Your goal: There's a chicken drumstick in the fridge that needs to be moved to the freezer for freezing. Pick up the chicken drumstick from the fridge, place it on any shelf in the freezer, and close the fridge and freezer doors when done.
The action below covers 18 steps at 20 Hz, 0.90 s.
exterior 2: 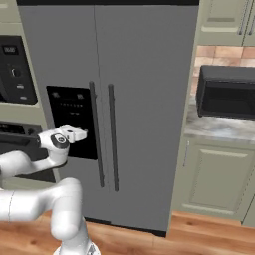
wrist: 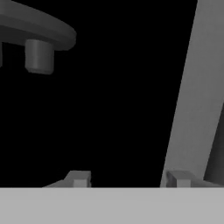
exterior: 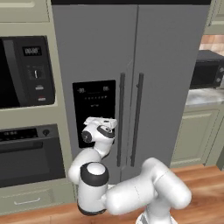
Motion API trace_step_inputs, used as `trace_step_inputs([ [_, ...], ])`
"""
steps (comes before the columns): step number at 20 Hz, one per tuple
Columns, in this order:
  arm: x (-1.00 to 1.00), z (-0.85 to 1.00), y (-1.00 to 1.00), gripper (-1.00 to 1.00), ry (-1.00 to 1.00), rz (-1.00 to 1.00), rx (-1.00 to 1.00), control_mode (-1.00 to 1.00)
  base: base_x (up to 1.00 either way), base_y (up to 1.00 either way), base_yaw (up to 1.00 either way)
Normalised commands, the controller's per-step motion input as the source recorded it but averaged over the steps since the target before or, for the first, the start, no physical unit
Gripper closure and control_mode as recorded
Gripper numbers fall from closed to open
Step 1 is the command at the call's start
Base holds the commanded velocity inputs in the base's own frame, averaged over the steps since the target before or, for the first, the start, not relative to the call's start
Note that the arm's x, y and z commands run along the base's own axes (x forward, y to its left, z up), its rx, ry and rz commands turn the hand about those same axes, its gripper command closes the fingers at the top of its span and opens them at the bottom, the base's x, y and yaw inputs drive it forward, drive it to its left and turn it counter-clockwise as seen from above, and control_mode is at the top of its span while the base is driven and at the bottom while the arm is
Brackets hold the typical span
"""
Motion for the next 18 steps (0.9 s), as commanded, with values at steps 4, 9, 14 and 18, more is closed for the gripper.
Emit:
trace_step_inputs([
  [4, 0.87, 0.04, -0.39, -1.0, 0.0, 0.04, 0.08, -1.0, 0.0, 0.0, 0.0],
  [9, 0.45, 0.22, -0.18, -1.0, 0.0, 0.01, 0.03, -1.0, 0.0, 0.0, 0.0],
  [14, 0.08, 0.46, 0.0, -1.0, -0.03, 0.0, 0.0, -1.0, 0.0, 0.0, 0.0],
  [18, 0.0, 0.72, 0.0, -1.0, -0.11, 0.0, 0.0, -1.0, 0.0, 0.0, 0.0],
])
